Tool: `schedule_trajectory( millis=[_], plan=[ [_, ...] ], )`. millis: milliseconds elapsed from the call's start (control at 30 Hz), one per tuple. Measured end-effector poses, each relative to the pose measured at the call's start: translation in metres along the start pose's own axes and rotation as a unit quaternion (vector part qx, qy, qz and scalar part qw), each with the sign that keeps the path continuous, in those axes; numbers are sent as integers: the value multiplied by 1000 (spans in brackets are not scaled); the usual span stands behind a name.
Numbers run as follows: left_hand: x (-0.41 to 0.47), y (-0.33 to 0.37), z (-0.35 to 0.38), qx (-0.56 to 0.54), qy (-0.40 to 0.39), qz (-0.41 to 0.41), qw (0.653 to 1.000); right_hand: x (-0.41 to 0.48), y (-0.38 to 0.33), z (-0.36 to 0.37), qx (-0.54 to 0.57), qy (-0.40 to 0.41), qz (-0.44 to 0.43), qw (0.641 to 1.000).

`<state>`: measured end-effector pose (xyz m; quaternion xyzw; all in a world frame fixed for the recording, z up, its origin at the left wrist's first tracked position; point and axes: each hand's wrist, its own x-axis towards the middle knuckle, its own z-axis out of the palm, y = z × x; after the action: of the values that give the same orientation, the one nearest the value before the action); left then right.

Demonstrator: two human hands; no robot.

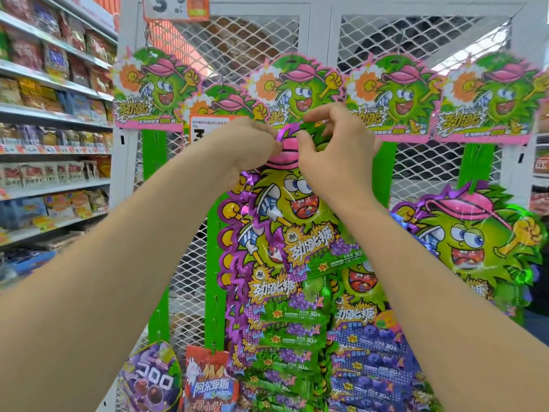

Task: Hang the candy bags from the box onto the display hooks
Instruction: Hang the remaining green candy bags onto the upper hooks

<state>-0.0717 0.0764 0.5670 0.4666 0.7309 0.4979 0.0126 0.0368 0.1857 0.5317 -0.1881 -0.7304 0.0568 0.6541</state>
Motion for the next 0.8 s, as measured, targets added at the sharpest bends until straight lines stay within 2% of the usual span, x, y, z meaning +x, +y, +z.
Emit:
schedule_trajectory(
  millis=[200, 500, 667, 800],
  plan=[
    [-3, 2, 3, 0, 14, -9, 1000, -2, 0, 4, -11, -4, 48, 999],
    [-8, -7, 11, -17, 45, 24, 999, -11, 6, 6, -52, 6, -30, 998],
    [-17, -25, 25, 55, 145, 115, 981, -12, 18, 13, -42, -9, -52, 998],
    [-29, -45, 40, 151, 232, 180, 944, -24, 25, 11, -140, -13, -77, 987]
  ],
)
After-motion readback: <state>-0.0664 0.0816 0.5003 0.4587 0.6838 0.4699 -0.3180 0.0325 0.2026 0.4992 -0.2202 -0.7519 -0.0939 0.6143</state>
